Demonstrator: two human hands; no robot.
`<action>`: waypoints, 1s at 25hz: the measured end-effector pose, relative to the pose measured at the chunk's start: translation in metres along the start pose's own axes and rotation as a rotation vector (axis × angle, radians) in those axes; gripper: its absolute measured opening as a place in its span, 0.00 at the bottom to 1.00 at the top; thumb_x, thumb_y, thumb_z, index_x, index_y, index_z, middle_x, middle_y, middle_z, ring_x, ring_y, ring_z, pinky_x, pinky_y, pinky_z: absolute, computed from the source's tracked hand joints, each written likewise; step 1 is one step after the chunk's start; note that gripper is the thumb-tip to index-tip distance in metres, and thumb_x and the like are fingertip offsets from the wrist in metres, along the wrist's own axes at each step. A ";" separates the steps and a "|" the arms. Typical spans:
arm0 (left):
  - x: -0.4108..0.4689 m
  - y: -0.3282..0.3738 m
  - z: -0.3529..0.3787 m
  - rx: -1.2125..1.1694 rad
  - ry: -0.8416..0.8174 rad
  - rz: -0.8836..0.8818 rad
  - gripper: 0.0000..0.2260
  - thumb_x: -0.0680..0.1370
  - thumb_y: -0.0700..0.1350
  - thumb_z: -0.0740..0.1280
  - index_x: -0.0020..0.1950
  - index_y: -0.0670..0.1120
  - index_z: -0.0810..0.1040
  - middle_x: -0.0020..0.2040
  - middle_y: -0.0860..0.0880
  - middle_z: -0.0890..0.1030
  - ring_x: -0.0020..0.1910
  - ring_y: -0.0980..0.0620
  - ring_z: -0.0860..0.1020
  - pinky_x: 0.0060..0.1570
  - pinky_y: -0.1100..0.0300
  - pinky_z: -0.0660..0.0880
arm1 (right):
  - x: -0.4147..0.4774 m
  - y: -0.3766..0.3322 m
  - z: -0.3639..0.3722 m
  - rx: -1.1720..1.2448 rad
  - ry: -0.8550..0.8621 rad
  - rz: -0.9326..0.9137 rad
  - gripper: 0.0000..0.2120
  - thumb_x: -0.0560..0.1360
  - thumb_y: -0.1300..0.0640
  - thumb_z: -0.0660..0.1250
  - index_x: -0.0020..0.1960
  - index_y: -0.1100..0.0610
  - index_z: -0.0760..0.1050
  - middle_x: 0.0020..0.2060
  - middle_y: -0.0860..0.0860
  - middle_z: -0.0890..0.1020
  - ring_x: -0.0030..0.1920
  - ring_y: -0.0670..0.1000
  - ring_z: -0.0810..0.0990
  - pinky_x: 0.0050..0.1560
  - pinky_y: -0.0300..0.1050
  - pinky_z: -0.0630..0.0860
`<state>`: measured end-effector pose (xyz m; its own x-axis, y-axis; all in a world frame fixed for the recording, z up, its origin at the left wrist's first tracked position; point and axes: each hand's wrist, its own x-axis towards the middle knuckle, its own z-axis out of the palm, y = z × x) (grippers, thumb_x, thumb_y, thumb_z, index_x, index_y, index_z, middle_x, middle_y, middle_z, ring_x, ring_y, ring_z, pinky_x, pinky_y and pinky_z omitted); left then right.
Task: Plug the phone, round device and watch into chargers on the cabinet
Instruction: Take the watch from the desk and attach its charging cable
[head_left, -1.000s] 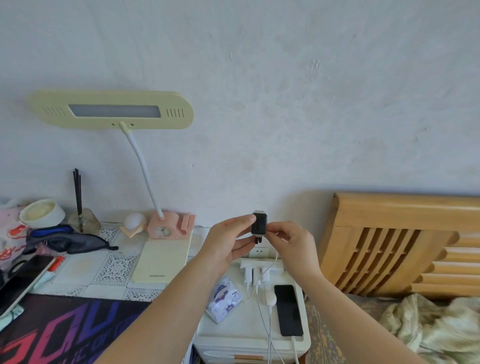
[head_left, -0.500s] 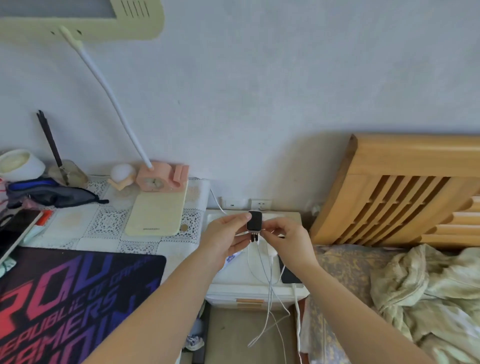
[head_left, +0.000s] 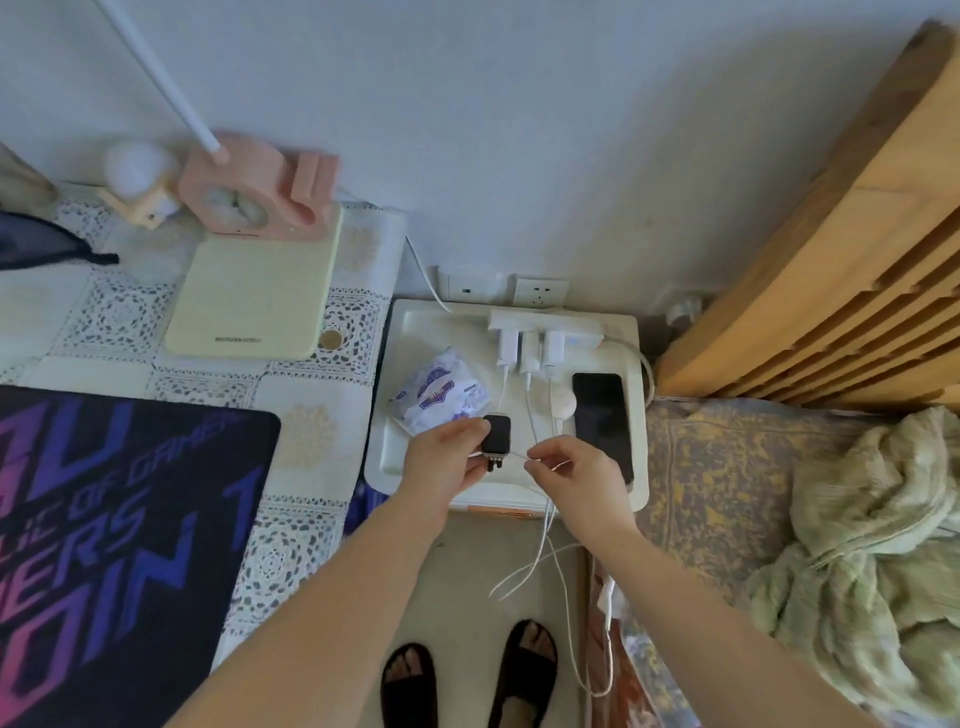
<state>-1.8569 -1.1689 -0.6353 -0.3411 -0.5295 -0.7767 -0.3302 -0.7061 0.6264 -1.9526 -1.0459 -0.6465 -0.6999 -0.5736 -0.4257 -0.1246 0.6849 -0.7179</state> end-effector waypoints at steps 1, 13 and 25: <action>0.011 -0.006 -0.001 -0.002 0.017 -0.009 0.04 0.77 0.41 0.67 0.51 0.45 0.78 0.51 0.42 0.82 0.44 0.50 0.81 0.42 0.65 0.77 | 0.005 0.007 0.004 -0.016 -0.011 0.010 0.04 0.72 0.53 0.70 0.47 0.50 0.81 0.37 0.44 0.81 0.37 0.44 0.78 0.39 0.40 0.73; 0.092 -0.046 0.001 0.021 0.160 0.016 0.06 0.76 0.41 0.67 0.53 0.45 0.80 0.43 0.47 0.82 0.44 0.48 0.80 0.43 0.62 0.79 | -0.016 0.069 0.065 0.131 -0.409 0.233 0.14 0.77 0.58 0.59 0.60 0.48 0.73 0.41 0.49 0.83 0.40 0.47 0.79 0.42 0.37 0.78; 0.120 -0.055 0.010 0.211 0.242 0.098 0.10 0.75 0.48 0.69 0.54 0.47 0.83 0.39 0.57 0.80 0.39 0.48 0.80 0.56 0.48 0.79 | -0.009 0.061 0.103 0.517 -0.227 0.480 0.08 0.77 0.55 0.61 0.53 0.51 0.77 0.43 0.46 0.77 0.45 0.45 0.75 0.44 0.37 0.68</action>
<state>-1.8884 -1.1894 -0.7626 -0.1696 -0.7046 -0.6890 -0.4895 -0.5465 0.6794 -1.8818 -1.0452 -0.7432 -0.4242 -0.3817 -0.8212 0.5448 0.6169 -0.5681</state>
